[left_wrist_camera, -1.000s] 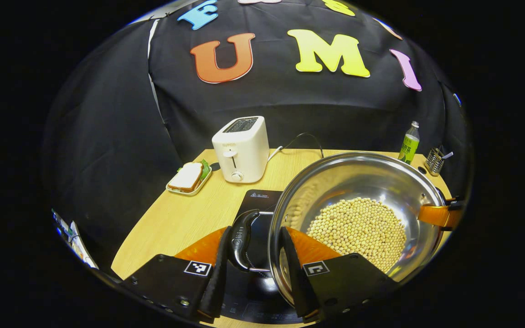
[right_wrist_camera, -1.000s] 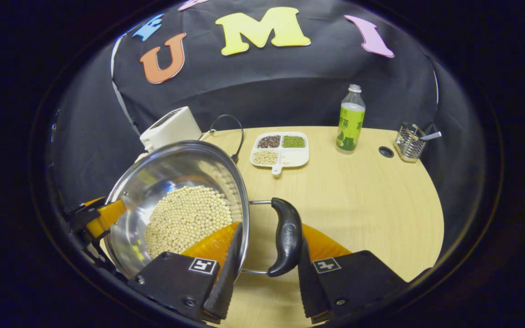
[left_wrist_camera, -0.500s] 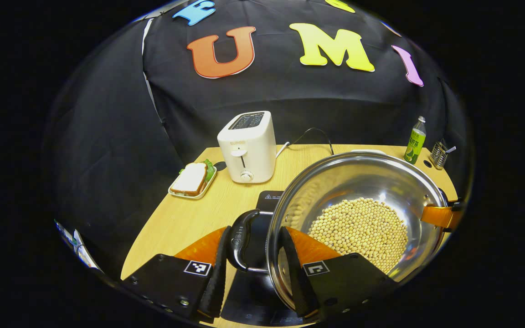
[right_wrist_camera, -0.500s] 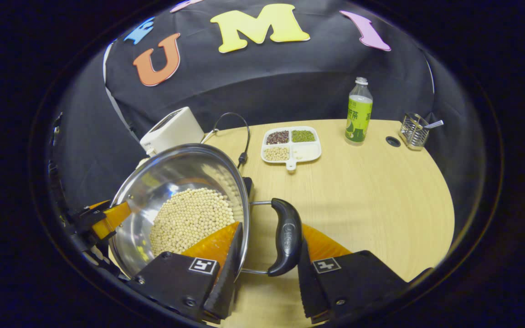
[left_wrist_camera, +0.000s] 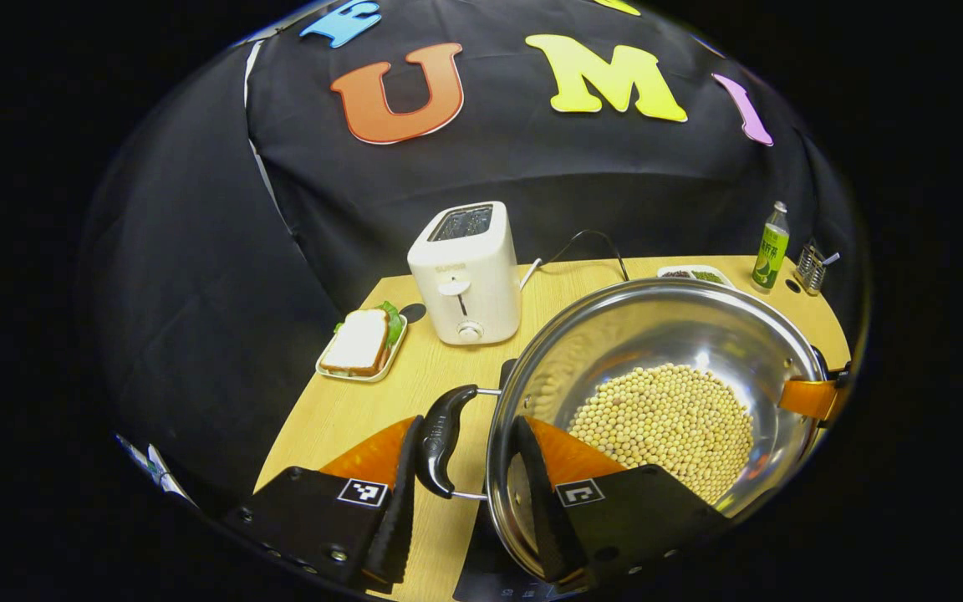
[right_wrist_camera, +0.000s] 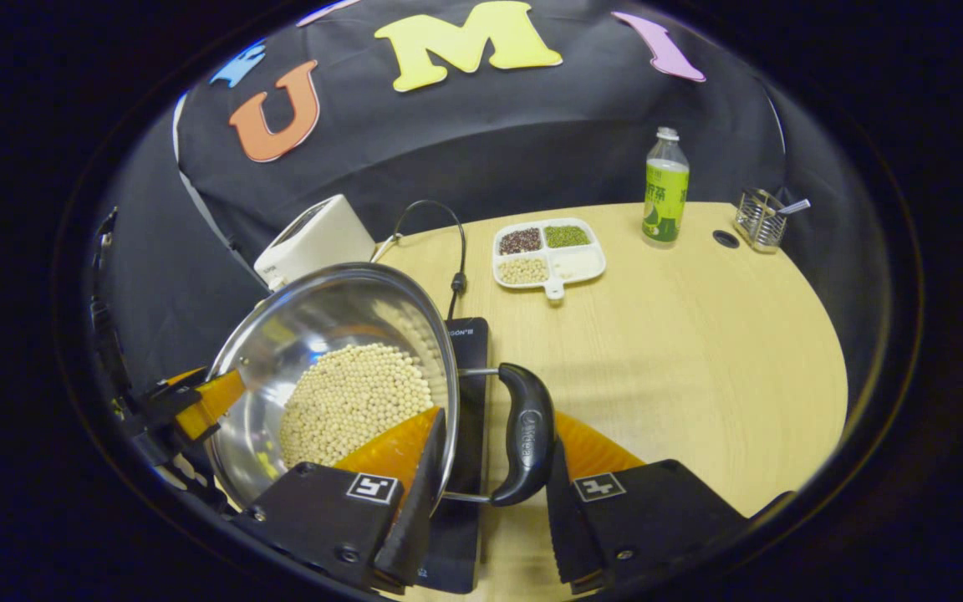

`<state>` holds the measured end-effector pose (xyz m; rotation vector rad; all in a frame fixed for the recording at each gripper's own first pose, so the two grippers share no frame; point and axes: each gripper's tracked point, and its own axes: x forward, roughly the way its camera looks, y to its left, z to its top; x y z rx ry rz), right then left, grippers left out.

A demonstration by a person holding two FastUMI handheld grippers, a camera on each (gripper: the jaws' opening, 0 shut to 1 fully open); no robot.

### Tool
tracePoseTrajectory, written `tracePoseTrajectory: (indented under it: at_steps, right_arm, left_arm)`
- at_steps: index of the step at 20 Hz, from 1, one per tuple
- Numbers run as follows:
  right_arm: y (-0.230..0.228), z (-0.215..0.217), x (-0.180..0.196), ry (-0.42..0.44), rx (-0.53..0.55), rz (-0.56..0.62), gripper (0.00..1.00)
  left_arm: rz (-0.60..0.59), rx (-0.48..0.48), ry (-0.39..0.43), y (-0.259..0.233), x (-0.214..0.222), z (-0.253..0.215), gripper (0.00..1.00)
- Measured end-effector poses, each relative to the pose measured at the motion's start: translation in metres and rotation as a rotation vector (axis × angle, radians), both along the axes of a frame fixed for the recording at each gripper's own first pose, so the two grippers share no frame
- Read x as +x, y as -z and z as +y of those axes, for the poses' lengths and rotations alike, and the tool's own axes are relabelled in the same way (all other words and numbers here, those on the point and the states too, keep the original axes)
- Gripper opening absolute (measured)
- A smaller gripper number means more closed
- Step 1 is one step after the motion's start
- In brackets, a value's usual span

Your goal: First push the handle of the pot to place it horizontally, then grasp the pot with both hands and set it on the induction cooktop.

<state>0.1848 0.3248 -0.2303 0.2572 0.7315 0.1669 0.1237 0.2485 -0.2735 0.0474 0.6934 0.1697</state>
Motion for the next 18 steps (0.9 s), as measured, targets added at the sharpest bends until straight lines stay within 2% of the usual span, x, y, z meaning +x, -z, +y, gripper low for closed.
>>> tracePoseTrajectory:
  at_steps: [13, 14, 15, 16, 17, 18]
  right_arm:
    - [0.017, 0.005, -0.001, 0.031, -0.026, 0.044, 0.60]
    - [0.016, 0.004, -0.002, 0.043, -0.022, 0.032, 0.60]
    - [0.018, 0.003, 0.000, 0.042, -0.032, 0.033, 0.60]
    - [0.018, 0.004, 0.000, 0.046, -0.035, 0.020, 0.60]
    - [0.019, 0.005, -0.001, 0.045, -0.031, 0.022, 0.63]
    - [0.019, 0.006, -0.001, 0.047, -0.025, 0.014, 0.60]
  left_arm:
    - [0.030, -0.027, 0.004, 0.026, 0.004, -0.001, 0.58]
    - [-0.001, -0.016, 0.016, 0.022, 0.007, -0.001, 0.58]
    - [0.018, -0.018, 0.014, 0.025, 0.004, -0.002, 0.53]
    - [-0.002, -0.018, 0.015, 0.024, 0.004, -0.001, 0.58]
    - [0.000, -0.020, 0.017, 0.025, 0.003, -0.001, 0.58]
    - [-0.013, -0.017, 0.024, 0.024, 0.002, 0.000, 0.58]
